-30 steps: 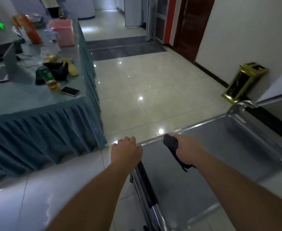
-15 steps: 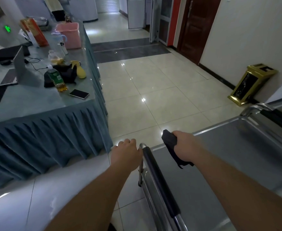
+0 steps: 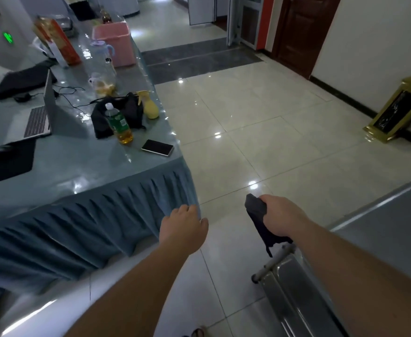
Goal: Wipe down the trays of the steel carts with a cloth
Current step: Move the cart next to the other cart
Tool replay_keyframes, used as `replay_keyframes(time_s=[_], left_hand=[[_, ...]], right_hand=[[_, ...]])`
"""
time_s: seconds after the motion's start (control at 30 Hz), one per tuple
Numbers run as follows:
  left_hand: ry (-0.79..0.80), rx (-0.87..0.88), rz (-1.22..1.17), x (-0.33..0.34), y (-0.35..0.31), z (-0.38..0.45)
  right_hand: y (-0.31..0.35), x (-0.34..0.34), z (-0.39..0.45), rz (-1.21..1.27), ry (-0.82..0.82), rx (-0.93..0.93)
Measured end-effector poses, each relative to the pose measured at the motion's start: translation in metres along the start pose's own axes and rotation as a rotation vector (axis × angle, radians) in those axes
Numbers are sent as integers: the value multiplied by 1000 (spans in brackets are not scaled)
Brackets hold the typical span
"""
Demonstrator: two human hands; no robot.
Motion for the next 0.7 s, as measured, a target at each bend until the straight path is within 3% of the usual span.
replay_keyframes(time_s=[0.27, 0.5, 0.7], left_hand=[[55, 73, 5, -24, 11, 81], [84, 138, 102, -55, -34, 199], [105, 180, 159, -110, -115, 309]], right_hand=[[25, -18, 78, 51, 9, 15], [-30, -61, 173, 84, -3, 72], [-102, -130, 234, 136, -30, 110]])
Point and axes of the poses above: each hand's wrist, its own z-axis towards the middle knuckle, its own x-axis out of the palm, y = z × x, the point moved 4 cm from there along z, towards the middle knuckle, and after that the axes turned 9 degrees about y, right-handed, at the moved point
